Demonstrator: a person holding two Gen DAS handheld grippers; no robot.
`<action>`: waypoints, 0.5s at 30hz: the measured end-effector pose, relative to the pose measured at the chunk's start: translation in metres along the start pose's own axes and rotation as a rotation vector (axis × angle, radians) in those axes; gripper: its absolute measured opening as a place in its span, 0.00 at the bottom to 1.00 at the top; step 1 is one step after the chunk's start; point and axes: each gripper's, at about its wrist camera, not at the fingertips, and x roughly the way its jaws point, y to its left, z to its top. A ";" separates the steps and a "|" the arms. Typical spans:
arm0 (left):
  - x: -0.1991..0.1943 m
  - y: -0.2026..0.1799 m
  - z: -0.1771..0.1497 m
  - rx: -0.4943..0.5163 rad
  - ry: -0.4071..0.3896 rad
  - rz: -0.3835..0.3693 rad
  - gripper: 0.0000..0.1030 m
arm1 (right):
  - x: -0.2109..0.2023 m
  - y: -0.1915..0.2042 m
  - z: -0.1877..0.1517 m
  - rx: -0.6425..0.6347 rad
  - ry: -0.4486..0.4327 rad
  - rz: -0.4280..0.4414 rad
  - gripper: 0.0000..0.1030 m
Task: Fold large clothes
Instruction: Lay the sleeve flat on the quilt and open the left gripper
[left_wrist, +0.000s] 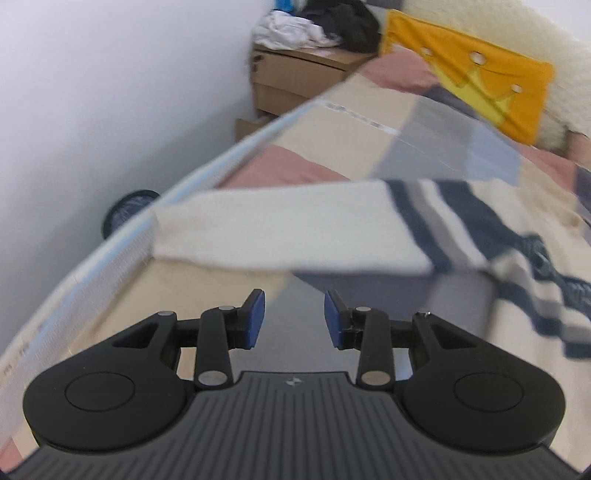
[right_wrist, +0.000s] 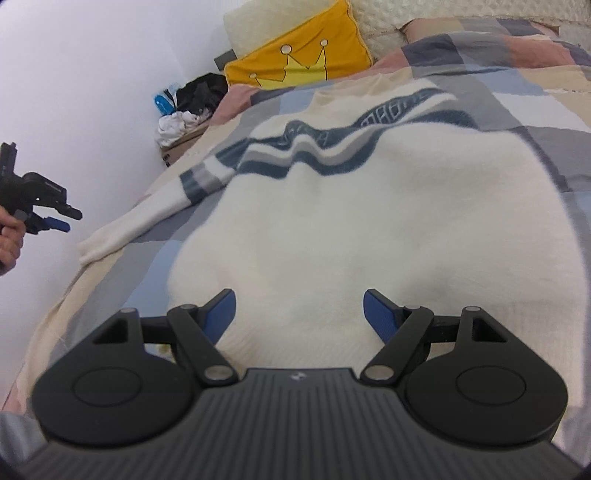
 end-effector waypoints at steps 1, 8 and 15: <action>-0.008 -0.007 -0.010 0.005 0.004 -0.014 0.40 | -0.005 -0.001 0.000 0.004 -0.009 0.011 0.76; -0.033 -0.068 -0.066 0.068 0.091 -0.121 0.40 | -0.021 -0.010 0.006 0.019 -0.055 -0.042 0.76; -0.038 -0.123 -0.118 0.115 0.188 -0.231 0.45 | -0.039 -0.032 0.010 0.089 -0.095 -0.060 0.76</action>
